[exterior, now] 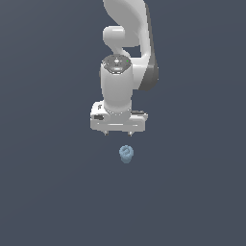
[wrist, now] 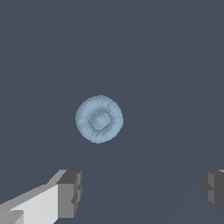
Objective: Pick up the object and move it to a goal position.
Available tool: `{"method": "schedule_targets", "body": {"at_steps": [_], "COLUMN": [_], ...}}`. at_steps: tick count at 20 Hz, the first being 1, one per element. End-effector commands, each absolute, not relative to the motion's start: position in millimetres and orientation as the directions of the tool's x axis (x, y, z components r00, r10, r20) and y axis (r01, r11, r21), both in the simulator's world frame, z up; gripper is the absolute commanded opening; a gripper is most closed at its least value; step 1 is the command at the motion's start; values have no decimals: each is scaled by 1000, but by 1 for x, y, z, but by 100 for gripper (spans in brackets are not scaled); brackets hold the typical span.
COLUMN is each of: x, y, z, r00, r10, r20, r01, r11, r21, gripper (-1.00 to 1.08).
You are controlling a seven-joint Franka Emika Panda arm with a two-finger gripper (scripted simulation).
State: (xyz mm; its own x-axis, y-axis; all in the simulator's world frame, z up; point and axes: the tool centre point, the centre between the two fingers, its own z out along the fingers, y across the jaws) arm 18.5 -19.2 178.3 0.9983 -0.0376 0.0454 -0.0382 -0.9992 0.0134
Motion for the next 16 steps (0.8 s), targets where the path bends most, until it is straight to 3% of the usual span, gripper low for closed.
{"method": "schedule_targets", "body": {"at_steps": [1,16], "x": [18,10], "y": [-19,5], "z": [178,173], "r00": [998,999], "r10": [-38,34], "r20": [45,15], "r01": [-38,34], "r11": [-999,-999], "r21": [13,7], "gripper": [100,100]}}
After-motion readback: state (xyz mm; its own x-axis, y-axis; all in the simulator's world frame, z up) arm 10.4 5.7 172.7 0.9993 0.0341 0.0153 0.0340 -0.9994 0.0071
